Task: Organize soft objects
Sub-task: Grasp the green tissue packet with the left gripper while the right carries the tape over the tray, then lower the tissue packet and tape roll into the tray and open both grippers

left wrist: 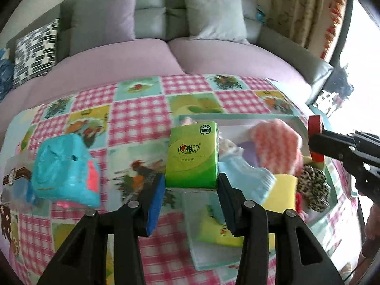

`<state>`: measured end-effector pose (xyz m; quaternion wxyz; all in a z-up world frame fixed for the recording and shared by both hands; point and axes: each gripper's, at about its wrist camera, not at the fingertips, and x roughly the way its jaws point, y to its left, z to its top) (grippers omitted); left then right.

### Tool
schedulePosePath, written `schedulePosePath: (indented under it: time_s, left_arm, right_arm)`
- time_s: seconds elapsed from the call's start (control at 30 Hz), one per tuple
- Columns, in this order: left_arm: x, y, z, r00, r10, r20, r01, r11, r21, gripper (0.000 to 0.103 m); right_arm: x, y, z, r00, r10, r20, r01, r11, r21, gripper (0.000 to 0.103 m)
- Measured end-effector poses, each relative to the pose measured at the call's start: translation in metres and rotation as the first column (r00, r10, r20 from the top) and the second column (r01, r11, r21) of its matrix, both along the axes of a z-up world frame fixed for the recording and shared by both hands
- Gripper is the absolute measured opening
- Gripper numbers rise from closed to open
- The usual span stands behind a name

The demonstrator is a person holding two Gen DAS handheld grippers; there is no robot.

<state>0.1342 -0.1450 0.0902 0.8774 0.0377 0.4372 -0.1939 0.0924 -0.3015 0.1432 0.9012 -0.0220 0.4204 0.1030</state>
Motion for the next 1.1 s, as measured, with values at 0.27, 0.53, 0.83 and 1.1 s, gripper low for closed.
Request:
schedulePosePath:
  time_s: [0.27, 0.53, 0.83, 1.1]
  left_arm:
    - [0.006, -0.017, -0.025, 0.997, -0.035, -0.067, 0.036, 0.999, 0.008, 0.046]
    - [0.014, -0.021, -0.039, 0.995, -0.033, -0.098, 0.035, 0.999, 0.018, 0.047]
    - [0.010, -0.018, -0.030, 0.994, -0.036, -0.104, 0.037, 0.999, 0.007, 0.049]
    - [-0.001, -0.009, -0.014, 0.996, -0.020, -0.090, 0.021, 1.000, 0.018, 0.057]
  right_arm:
    - [-0.008, -0.021, -0.025, 0.994, -0.067, -0.084, 0.067, 0.998, -0.008, 0.011]
    - [-0.005, -0.030, -0.059, 0.979, -0.105, -0.177, 0.103, 0.994, -0.022, 0.011]
    - [-0.006, -0.029, -0.057, 0.978, -0.110, -0.178, 0.103, 0.994, -0.043, 0.012]
    - [-0.010, -0.028, -0.052, 0.975, -0.130, -0.183, 0.122, 0.991, -0.053, 0.018]
